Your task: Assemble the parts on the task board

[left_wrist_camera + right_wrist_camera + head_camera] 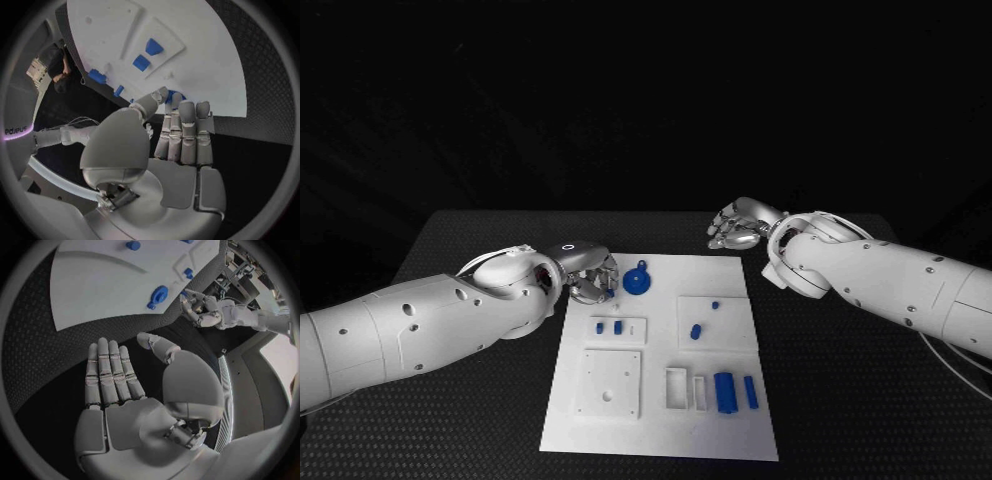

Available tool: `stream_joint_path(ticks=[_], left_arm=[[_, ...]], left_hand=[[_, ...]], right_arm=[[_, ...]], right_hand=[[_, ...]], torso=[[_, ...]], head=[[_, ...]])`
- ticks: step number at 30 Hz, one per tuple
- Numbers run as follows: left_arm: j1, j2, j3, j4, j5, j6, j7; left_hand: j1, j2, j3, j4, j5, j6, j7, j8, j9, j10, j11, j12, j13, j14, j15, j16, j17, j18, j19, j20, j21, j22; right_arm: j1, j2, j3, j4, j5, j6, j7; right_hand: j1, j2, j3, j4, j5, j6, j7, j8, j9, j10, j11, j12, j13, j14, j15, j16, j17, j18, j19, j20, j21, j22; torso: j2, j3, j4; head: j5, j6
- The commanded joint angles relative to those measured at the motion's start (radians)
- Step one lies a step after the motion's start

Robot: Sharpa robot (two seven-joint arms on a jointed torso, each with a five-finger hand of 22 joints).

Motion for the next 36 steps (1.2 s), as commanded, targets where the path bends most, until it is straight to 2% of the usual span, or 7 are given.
stream_joint_path(ticks=[1,7,17,22,36], left_arm=[[0.001,0.005,-0.002,-0.005,0.0,0.017,0.0],[-0.001,0.014,-0.016,-0.016,-0.006,0.016,0.003],[-0.004,0.019,-0.023,-0.016,-0.01,0.022,0.007],[-0.006,0.024,-0.034,-0.016,-0.022,0.02,0.007],[-0.009,0.03,-0.035,-0.019,-0.022,0.017,0.006]], left_hand=[[-0.001,0.007,0.005,0.0,0.002,0.007,-0.002,0.004,0.001,0.005,-0.001,0.001,0.0,0.004,-0.002,0.005,-0.001,0.003,0.006,-0.046,0.003,0.022],[0.0,0.007,0.005,0.0,0.002,0.008,-0.003,0.004,0.001,0.006,-0.001,0.0,0.001,0.004,-0.002,0.005,-0.002,0.003,0.006,-0.047,0.003,0.022],[0.0,0.007,0.006,0.0,0.002,0.007,-0.003,0.004,0.001,0.006,-0.001,0.0,0.001,0.004,-0.002,0.005,-0.002,0.003,0.006,-0.047,0.004,0.022],[0.0,0.007,0.006,0.0,0.002,0.007,-0.003,0.004,0.001,0.006,-0.001,-0.001,0.001,0.004,-0.003,0.005,-0.002,0.003,0.006,-0.047,0.004,0.022],[0.001,0.008,0.007,0.0,0.001,0.006,-0.002,0.003,0.0,0.006,-0.001,-0.002,0.001,0.005,-0.003,0.006,-0.003,0.003,0.006,-0.047,0.004,0.022]], right_arm=[[0.0,0.0,0.0,0.001,-0.002,0.011,0.009],[0.0,0.001,0.0,0.0,-0.002,0.011,0.009],[-0.001,0.002,0.0,0.0,-0.002,0.012,0.009],[-0.001,0.003,0.0,0.001,-0.002,0.011,0.009],[-0.001,0.003,0.0,0.001,-0.002,0.012,0.01]], right_hand=[[0.008,0.005,-0.007,-0.001,0.006,-0.004,0.0,0.003,-0.001,0.005,0.003,-0.005,-0.002,-0.003,0.007,-0.007,-0.001,-0.004,-0.003,0.005,-0.006,0.001],[0.008,0.005,-0.007,-0.001,0.006,-0.004,0.0,0.003,-0.001,0.005,0.003,-0.005,-0.002,-0.003,0.007,-0.007,-0.002,-0.004,-0.003,0.005,-0.006,0.002],[0.008,0.005,-0.007,-0.001,0.006,-0.004,0.0,0.003,-0.001,0.005,0.003,-0.005,-0.002,-0.003,0.007,-0.007,-0.002,-0.004,-0.003,0.005,-0.007,0.002],[0.008,0.006,-0.007,-0.001,0.006,-0.004,0.0,0.003,-0.001,0.005,0.003,-0.005,-0.002,-0.003,0.007,-0.007,-0.002,-0.004,-0.003,0.005,-0.007,0.002],[0.008,0.006,-0.007,-0.001,0.006,-0.004,0.0,0.003,-0.002,0.006,0.003,-0.006,-0.002,-0.003,0.007,-0.006,-0.003,-0.004,-0.002,0.005,-0.008,0.003]], torso=[[0.0,0.0007,-0.0011],[0.0,0.0004,-0.0026],[0.0,0.001,-0.0016],[0.0,0.0002,-0.0013],[-0.001,0.0006,-0.0016]], head=[[0.002,-0.001],[0.002,-0.003],[-0.001,-0.009],[-0.002,-0.008],[-0.002,-0.01]])
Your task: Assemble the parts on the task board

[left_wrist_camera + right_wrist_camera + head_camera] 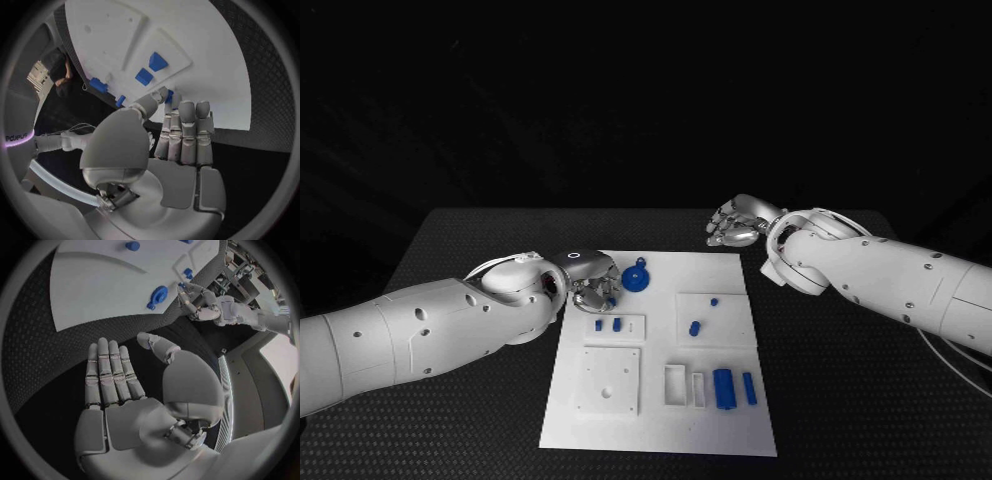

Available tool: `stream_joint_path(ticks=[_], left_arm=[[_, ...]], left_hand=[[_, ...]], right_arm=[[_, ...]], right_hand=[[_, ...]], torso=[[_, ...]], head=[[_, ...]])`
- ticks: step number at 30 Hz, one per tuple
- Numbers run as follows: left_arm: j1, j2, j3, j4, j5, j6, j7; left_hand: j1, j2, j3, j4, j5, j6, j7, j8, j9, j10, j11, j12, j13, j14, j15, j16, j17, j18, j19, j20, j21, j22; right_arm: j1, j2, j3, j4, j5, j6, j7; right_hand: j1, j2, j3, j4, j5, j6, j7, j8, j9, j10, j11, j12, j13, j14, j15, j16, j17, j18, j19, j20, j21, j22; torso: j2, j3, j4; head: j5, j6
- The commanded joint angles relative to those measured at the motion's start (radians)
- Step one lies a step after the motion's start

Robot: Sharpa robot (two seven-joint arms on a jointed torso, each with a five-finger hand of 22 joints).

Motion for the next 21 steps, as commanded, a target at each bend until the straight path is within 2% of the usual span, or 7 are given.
stream_joint_path(ticks=[1,15,21], left_arm=[[0.0,0.003,0.0,0.0,-0.007,0.006,0.005],[-0.009,0.023,-0.004,-0.021,-0.022,0.043,-0.005],[-0.014,0.028,-0.007,-0.029,-0.023,0.036,0.001]], left_hand=[[0.0,0.012,0.006,-0.002,0.005,0.006,0.002,0.002,0.001,0.006,-0.001,-0.002,0.002,0.003,-0.005,0.006,-0.002,0.003,0.006,-0.047,0.004,0.021],[0.002,0.013,0.008,-0.002,0.005,0.005,0.003,0.002,0.001,0.006,-0.001,-0.004,0.002,0.003,-0.005,0.005,-0.002,0.003,0.006,-0.048,0.005,0.021],[0.002,0.014,0.008,-0.003,0.005,0.007,0.002,0.003,0.001,0.009,-0.001,-0.004,0.003,0.002,-0.005,0.006,-0.003,0.003,0.005,-0.048,0.005,0.021]], right_arm=[[-0.001,0.0,0.0,0.002,-0.002,0.011,0.009],[-0.001,0.0,0.0,0.002,-0.002,0.01,0.009],[-0.001,-0.001,0.0,0.002,-0.002,0.011,0.01]], right_hand=[[0.008,0.006,-0.007,-0.001,0.006,-0.004,0.0,0.003,-0.001,0.006,0.003,-0.006,-0.002,-0.003,0.007,-0.006,-0.001,-0.004,-0.002,0.005,-0.004,0.001],[0.008,0.006,-0.007,-0.001,0.006,-0.004,0.0,0.003,-0.001,0.006,0.003,-0.006,-0.002,-0.002,0.007,-0.006,-0.002,-0.004,-0.002,0.005,-0.005,0.002],[0.008,0.006,-0.007,-0.001,0.006,-0.004,0.0,0.003,-0.001,0.006,0.003,-0.006,-0.002,-0.002,0.007,-0.006,-0.002,-0.004,-0.002,0.005,-0.006,0.002]], torso=[[0.0,0.0001,0.0002],[0.0,0.0003,-0.0004],[0.0,0.0004,0.0]], head=[[0.0,0.0],[-0.001,0.0],[-0.002,-0.002]])
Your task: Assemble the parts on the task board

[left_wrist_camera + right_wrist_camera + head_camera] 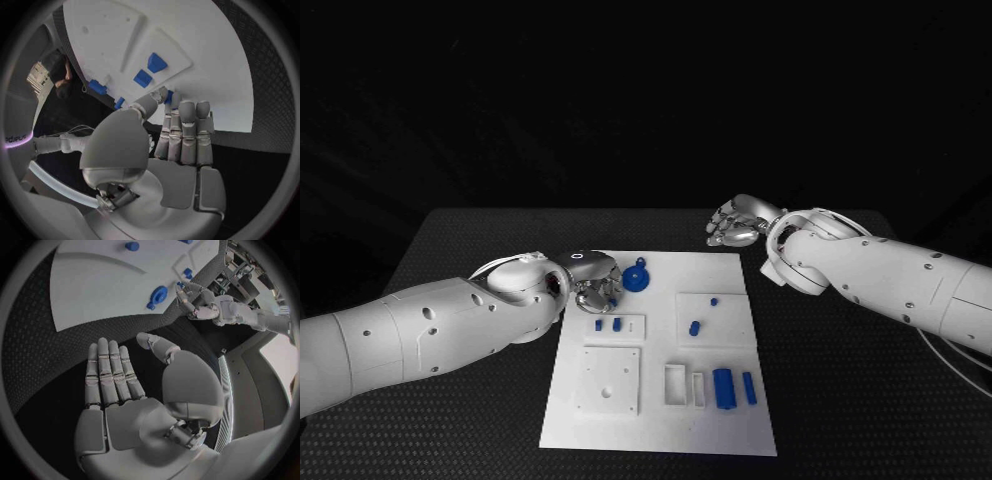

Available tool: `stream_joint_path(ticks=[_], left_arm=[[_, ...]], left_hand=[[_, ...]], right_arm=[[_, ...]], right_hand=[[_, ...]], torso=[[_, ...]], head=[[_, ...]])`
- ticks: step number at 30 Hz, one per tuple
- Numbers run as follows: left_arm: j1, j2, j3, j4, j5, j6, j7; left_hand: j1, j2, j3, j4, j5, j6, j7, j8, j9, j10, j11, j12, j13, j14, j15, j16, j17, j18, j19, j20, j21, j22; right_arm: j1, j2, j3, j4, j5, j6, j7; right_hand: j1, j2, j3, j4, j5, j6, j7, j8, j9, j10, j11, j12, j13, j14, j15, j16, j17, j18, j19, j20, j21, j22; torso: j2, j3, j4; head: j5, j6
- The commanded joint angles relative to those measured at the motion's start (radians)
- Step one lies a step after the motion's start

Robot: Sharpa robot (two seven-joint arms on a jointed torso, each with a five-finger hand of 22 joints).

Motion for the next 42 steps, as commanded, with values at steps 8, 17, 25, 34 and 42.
stream_joint_path(ticks=[8,17,25,34,42], left_arm=[[-0.01,0.004,-0.006,-0.005,-0.014,0.024,0.001],[-0.01,0.0,-0.006,-0.002,-0.002,-0.002,0.008],[-0.01,-0.002,-0.006,-0.003,0.019,-0.039,0.018],[-0.01,-0.004,-0.006,-0.002,0.019,-0.045,0.016],[-0.01,-0.005,-0.006,-0.003,0.02,-0.053,0.015]], left_hand=[[-0.001,0.012,0.006,-0.002,0.002,0.011,0.0,0.005,-0.001,0.013,-0.002,-0.004,0.0,0.002,-0.008,0.007,-0.002,0.003,0.006,-0.048,0.006,0.021],[-0.003,0.01,0.005,-0.002,0.002,0.009,0.001,0.003,-0.002,0.012,-0.002,-0.006,0.0,0.002,-0.008,0.007,-0.002,0.003,0.006,-0.049,0.006,0.021],[0.015,-0.024,0.013,-0.024,0.001,-0.068,0.025,-0.041,-0.025,-0.015,0.009,-0.031,-0.003,-0.006,0.002,0.005,-0.008,0.002,0.001,-0.044,0.004,0.02],[0.026,-0.046,0.015,-0.032,-0.003,-0.127,0.011,-0.069,-0.039,-0.059,0.028,-0.061,-0.011,-0.007,0.02,0.008,-0.011,0.011,-0.001,-0.028,0.003,0.02],[0.028,-0.051,0.015,-0.032,-0.004,-0.134,0.014,-0.071,-0.041,-0.063,0.03,-0.064,-0.011,-0.004,0.022,0.011,-0.012,0.015,0.001,-0.025,0.004,0.02]], right_arm=[[-0.001,-0.001,0.0,0.002,-0.002,0.01,0.009],[-0.001,-0.003,0.0,0.002,-0.002,0.009,0.009],[-0.002,-0.003,0.0,0.0,-0.002,0.008,0.009],[-0.002,-0.003,0.0,0.0,-0.002,0.009,0.009],[-0.003,-0.003,0.0,-0.001,-0.002,0.011,0.009]], right_hand=[[0.004,0.002,-0.008,-0.001,0.006,-0.004,0.0,0.003,-0.002,0.006,0.003,-0.007,-0.001,-0.002,0.007,-0.006,-0.002,-0.004,-0.002,0.005,-0.006,0.002],[0.004,0.002,-0.008,-0.001,0.007,-0.004,0.0,0.003,-0.002,0.006,0.003,-0.007,-0.001,-0.002,0.007,-0.006,-0.002,-0.004,-0.001,0.005,-0.007,0.002],[0.004,0.001,-0.008,-0.001,0.007,-0.004,0.0,0.003,-0.002,0.006,0.004,-0.007,-0.001,-0.003,0.008,-0.006,-0.003,-0.004,-0.002,0.005,-0.007,0.003],[0.004,0.0,-0.008,-0.001,0.007,-0.005,0.0,0.003,-0.002,0.006,0.004,-0.008,-0.002,-0.003,0.008,-0.006,-0.003,-0.004,-0.002,0.005,-0.008,0.003],[0.004,0.0,-0.008,-0.001,0.007,-0.005,0.0,0.003,-0.003,0.006,0.004,-0.008,-0.002,-0.003,0.008,-0.006,-0.004,-0.004,-0.002,0.005,-0.009,0.004]], torso=[[0.0,-0.0001,0.0006],[-0.001,-0.0012,0.0013],[0.0,-0.0012,0.0015],[0.0,-0.0009,0.0013],[0.0,-0.0001,0.0004]], head=[[-0.002,-0.001],[-0.003,-0.001],[-0.003,0.002],[-0.003,0.001],[-0.003,0.001]])
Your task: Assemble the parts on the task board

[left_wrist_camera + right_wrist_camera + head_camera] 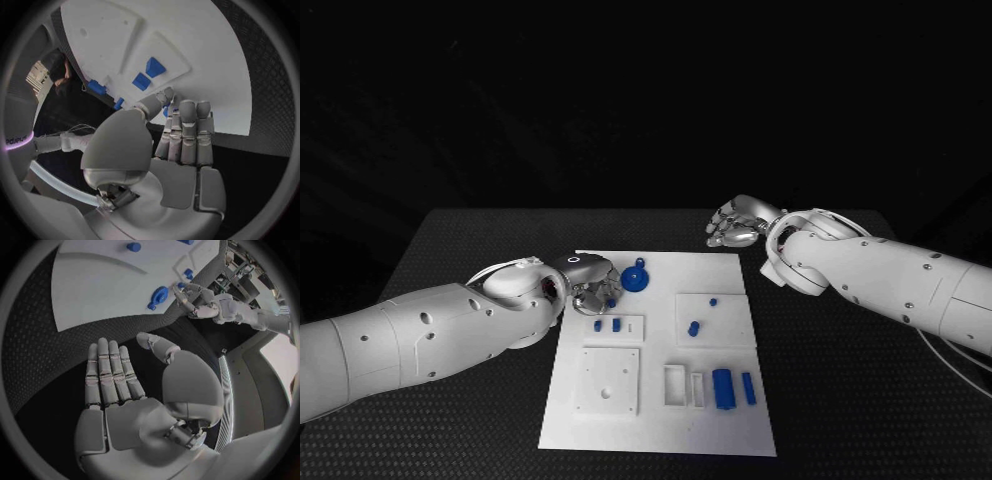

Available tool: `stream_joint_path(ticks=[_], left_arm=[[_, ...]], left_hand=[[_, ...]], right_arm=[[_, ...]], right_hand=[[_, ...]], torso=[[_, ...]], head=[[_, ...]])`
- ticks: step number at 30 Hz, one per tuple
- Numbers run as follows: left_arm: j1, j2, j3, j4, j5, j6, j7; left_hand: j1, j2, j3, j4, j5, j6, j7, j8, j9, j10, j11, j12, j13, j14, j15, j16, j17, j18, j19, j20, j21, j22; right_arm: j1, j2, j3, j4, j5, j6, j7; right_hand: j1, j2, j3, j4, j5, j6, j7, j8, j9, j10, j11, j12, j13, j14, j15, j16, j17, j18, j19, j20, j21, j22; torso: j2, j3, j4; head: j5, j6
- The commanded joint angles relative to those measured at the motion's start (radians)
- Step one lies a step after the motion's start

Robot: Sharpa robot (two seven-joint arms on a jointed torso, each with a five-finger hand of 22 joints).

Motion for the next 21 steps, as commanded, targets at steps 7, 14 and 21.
stream_joint_path(ticks=[7,14,21], left_arm=[[0.0,-0.004,0.001,0.0,0.004,-0.013,0.0],[0.0,-0.018,0.001,-0.011,0.0,-0.008,-0.001],[0.0,-0.03,0.001,-0.029,-0.001,-0.014,0.002]], left_hand=[[0.007,-0.011,0.001,-0.004,-0.005,-0.008,-0.003,-0.004,-0.001,-0.008,0.0,-0.007,0.001,0.004,0.008,0.008,-0.001,0.016,0.003,-0.025,0.004,0.02],[0.026,-0.01,0.013,-0.012,-0.003,0.001,-0.001,0.004,0.001,-0.007,0.0,-0.007,0.004,0.003,0.008,0.009,-0.003,0.019,0.003,-0.023,0.004,0.02],[0.064,-0.021,0.047,-0.032,-0.024,0.005,-0.002,0.01,0.002,-0.007,0.001,-0.008,0.007,0.004,0.01,0.012,-0.005,0.019,0.003,-0.02,0.004,0.02]], right_arm=[[-0.002,0.0,0.0,0.0,-0.002,0.014,0.009],[-0.004,-0.007,0.0,0.002,-0.002,0.019,0.014],[-0.009,-0.018,0.0,0.007,-0.002,0.025,0.021]], right_hand=[[0.004,0.001,-0.006,0.001,0.007,-0.005,0.0,0.003,-0.001,0.006,0.004,-0.005,-0.001,0.0,0.005,-0.006,-0.001,-0.004,-0.002,0.005,-0.005,0.001],[0.006,0.001,-0.006,0.0,0.006,-0.005,0.0,0.003,-0.001,0.006,0.004,-0.005,-0.001,0.0,0.005,-0.006,-0.002,-0.004,-0.002,0.005,-0.006,0.002],[0.017,-0.001,-0.005,-0.012,0.003,-0.004,-0.002,0.004,-0.002,0.007,0.002,-0.006,-0.001,-0.002,0.006,-0.006,-0.004,-0.004,-0.002,0.005,-0.01,0.004]], torso=[[0.0,0.0005,-0.0008],[0.0,0.0002,-0.0001],[0.0,-0.0001,-0.0005]], head=[[-0.001,0.002],[-0.002,0.003],[-0.004,0.005]])
